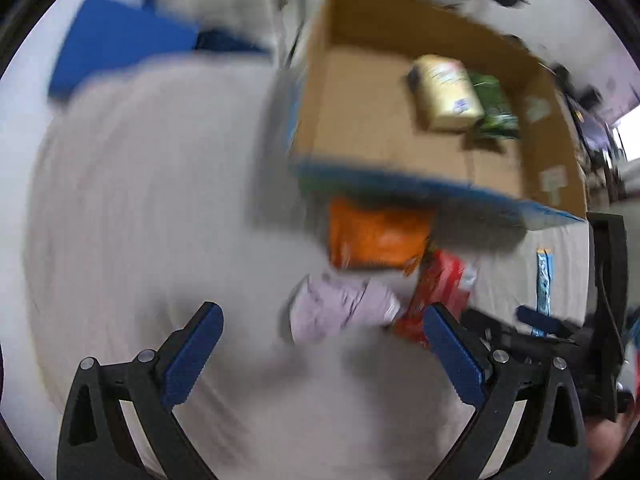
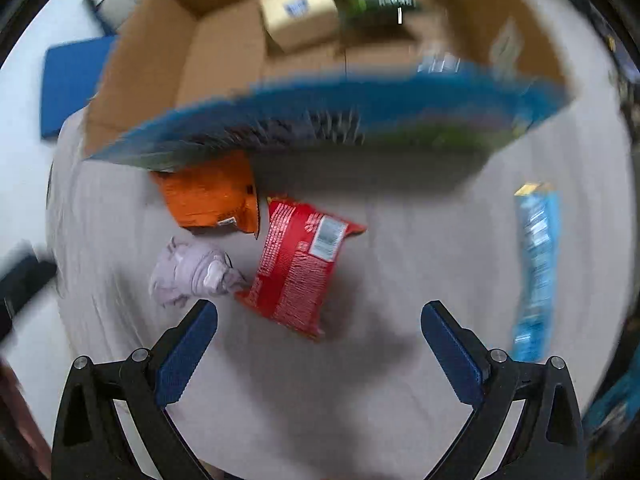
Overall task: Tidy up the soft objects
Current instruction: 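Grasp the lavender cloth with the left tool while the right tool grasps the red pack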
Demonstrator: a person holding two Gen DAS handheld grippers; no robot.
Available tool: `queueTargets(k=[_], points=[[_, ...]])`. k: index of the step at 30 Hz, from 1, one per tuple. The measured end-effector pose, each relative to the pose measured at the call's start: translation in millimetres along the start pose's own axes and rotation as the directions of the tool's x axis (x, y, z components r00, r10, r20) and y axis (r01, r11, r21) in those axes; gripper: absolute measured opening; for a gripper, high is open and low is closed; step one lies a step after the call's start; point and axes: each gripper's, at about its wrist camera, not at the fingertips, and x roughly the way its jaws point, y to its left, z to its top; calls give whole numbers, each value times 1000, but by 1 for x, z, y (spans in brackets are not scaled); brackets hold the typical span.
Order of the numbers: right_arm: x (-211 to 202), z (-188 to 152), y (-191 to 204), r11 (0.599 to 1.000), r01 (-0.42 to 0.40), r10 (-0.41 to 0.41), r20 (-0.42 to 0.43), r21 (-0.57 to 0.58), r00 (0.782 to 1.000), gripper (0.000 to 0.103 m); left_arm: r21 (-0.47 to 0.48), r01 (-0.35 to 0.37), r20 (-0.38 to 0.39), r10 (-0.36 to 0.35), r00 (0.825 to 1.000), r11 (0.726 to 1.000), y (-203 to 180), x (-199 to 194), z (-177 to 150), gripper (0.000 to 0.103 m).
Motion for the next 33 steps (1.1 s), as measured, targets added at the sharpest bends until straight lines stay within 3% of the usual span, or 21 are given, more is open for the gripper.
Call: queueTargets(k=[2, 5, 11, 14, 17, 20, 22, 25, 26, 28, 30, 32, 33], points=[[21, 4, -4, 996, -18, 20, -16, 86, 1000, 103, -125, 51, -60, -59, 996, 991, 17, 23, -7, 102], [45, 7, -6, 986, -20, 24, -26, 166, 999, 98, -298, 128, -111, -168, 980, 946, 34, 53, -19, 102], [55, 5, 3, 995, 25, -20, -49, 92, 999, 50, -496, 182, -173, -303, 937, 849, 34, 97, -22, 102], [53, 2, -1, 995, 92, -88, -89, 39, 992, 50, -521, 180, -199, -324, 925, 834, 23, 114, -16, 102], [51, 0, -13, 995, 102, -100, -105, 17, 989, 50, -551, 159, -216, -324, 921, 820, 18, 131, -10, 102], [51, -4, -22, 995, 98, -96, -106, 10, 990, 51, -519, 110, -254, -276, 927, 847, 12, 144, -6, 99], [49, -10, -27, 993, 113, -114, -116, -16, 987, 50, -435, 79, -275, -216, 937, 897, 6, 145, -11, 94], [48, -20, -32, 987, 140, -150, -155, -73, 976, 50, -178, 30, -306, -85, 948, 984, -13, 140, -25, 94], [48, -23, -34, 985, 145, -158, -164, -90, 974, 50, -96, 8, -311, -38, 950, 995, -20, 137, -30, 94], [48, -27, -35, 980, 157, -178, -182, -123, 967, 50, -7, -31, -303, 27, 953, 1000, -26, 131, -38, 94], [46, -29, -35, 978, 161, -183, -178, -130, 967, 52, 23, -36, -301, 42, 953, 999, -31, 125, -41, 94], [44, -33, -31, 976, 173, -193, -158, -134, 968, 53, -3, -27, -277, 25, 961, 1000, -34, 118, -39, 94], [42, -36, -28, 976, 172, -190, -148, -131, 970, 54, -61, 4, -257, -20, 966, 998, -29, 114, -37, 94]])
